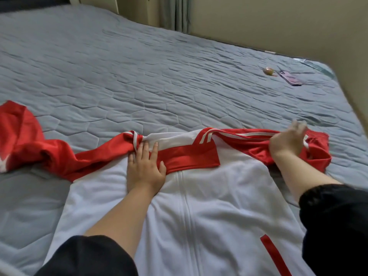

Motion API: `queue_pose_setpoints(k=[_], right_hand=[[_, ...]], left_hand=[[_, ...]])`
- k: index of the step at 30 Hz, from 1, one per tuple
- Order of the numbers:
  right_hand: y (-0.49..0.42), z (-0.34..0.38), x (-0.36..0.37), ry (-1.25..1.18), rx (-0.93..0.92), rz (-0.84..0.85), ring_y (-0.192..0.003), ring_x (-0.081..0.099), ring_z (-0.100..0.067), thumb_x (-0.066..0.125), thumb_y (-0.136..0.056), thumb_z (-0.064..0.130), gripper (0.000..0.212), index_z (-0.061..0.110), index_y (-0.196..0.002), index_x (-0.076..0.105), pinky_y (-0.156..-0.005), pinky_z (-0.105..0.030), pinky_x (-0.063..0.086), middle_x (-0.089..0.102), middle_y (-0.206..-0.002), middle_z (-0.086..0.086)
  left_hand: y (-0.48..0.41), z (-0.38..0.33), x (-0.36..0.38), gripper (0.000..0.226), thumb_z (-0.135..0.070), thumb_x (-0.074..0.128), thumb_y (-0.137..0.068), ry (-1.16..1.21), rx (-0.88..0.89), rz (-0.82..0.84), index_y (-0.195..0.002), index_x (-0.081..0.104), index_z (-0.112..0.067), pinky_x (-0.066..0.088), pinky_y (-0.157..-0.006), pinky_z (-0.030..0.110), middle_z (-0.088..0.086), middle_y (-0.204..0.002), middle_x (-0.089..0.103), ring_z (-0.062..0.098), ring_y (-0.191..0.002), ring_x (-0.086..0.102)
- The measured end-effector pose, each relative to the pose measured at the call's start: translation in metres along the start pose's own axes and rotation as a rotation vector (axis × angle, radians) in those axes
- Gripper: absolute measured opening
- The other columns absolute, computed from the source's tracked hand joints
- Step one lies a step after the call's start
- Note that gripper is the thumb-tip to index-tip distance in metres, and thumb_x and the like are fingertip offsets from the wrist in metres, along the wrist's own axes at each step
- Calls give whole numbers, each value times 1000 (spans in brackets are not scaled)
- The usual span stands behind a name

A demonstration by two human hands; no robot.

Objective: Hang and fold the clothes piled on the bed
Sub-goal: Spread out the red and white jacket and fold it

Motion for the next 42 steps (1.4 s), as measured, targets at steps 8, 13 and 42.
queue_pose_setpoints(k=[8, 13, 42], right_hand=[[147, 171, 54, -7, -1117, 244, -135, 39, -35, 54, -75, 9, 57, 8, -132, 53, -112, -52, 27, 42, -147, -15], [123, 79, 122, 514, -612, 653, -147, 8, -16, 22, -100, 44, 59, 15, -151, 21, -115, -54, -4, 14, -160, -2], [99, -115, 27, -572, 415, 399, -97, 58, -32, 53, -88, 14, 37, 4, -124, 48, -76, -34, 44, 61, -106, -16]], left_hand=[[1, 0, -1, 73, -44, 22, -80, 5, -2, -5, -148, 34, -20, 15, -113, 46, 9, -155, 29, 23, -144, 21], [0, -1, 0, 70, -43, 29, -81, 18, 1, 5, -148, 34, -21, 14, -114, 45, 8, -155, 29, 21, -144, 20], [81, -202, 33, 66, -53, 18, -91, -6, 512, 289, -152, 12, -31, -2, -115, 52, 3, -161, 9, 24, -148, 1]])
Point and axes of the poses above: each hand's wrist, its own y-axis away from the middle knuckle, its own x-axis out of the palm, z = x × y, the point moved 9 cm from there along -y, towards the middle knuckle
